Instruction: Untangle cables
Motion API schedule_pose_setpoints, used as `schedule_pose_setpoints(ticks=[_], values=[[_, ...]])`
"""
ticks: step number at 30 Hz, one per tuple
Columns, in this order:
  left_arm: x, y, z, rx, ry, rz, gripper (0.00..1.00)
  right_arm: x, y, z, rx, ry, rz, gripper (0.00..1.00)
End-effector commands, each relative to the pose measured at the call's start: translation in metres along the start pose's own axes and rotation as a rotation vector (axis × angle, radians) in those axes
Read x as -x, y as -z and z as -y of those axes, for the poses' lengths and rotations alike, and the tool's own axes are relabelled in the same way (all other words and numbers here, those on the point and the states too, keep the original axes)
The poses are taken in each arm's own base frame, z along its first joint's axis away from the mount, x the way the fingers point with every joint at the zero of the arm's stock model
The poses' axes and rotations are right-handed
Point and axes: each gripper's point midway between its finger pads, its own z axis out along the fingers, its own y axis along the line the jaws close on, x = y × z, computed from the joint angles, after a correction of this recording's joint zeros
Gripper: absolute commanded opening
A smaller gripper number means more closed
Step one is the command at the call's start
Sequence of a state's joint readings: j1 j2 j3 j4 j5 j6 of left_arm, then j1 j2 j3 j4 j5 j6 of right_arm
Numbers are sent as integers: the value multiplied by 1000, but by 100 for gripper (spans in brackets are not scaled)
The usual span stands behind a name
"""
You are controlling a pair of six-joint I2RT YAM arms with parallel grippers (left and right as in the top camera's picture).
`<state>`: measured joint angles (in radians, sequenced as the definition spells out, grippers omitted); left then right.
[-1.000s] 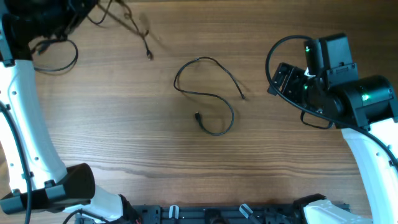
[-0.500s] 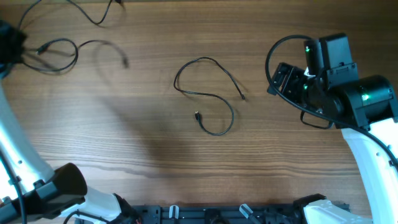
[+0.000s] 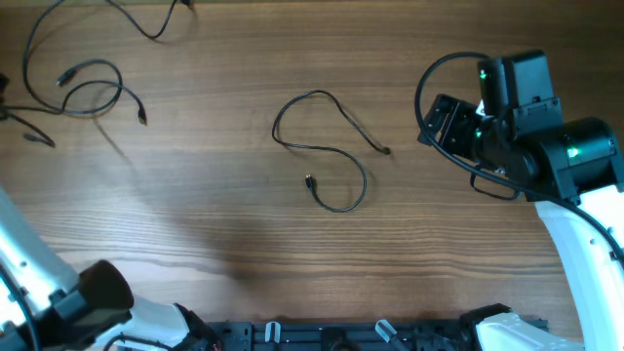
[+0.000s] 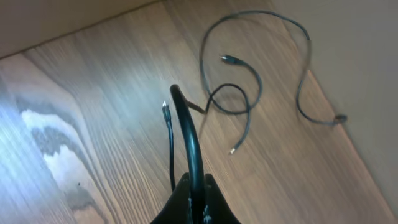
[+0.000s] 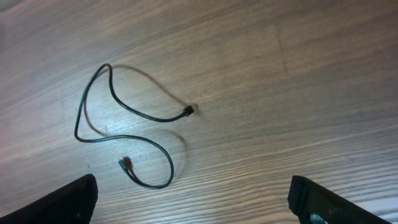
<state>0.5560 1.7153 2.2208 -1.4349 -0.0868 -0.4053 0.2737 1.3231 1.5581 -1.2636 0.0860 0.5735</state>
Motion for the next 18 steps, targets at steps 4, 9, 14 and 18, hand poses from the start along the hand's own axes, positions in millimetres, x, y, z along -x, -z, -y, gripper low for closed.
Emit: schedule_pose_setpoints(ticks=[4, 9, 14, 18], values=[[-20, 102, 5, -198, -108, 115, 4, 0, -4, -1, 2, 18, -5, 100], [-61, 148, 53, -575, -292, 36, 4, 0, -4, -1, 2, 18, -5, 100], [-50, 123, 61, -561, -293, 10, 4, -1, -4, -1, 3, 19, -10, 100], [-62, 120, 88, -731, -291, -111, 4, -1, -4, -1, 3, 19, -11, 100]])
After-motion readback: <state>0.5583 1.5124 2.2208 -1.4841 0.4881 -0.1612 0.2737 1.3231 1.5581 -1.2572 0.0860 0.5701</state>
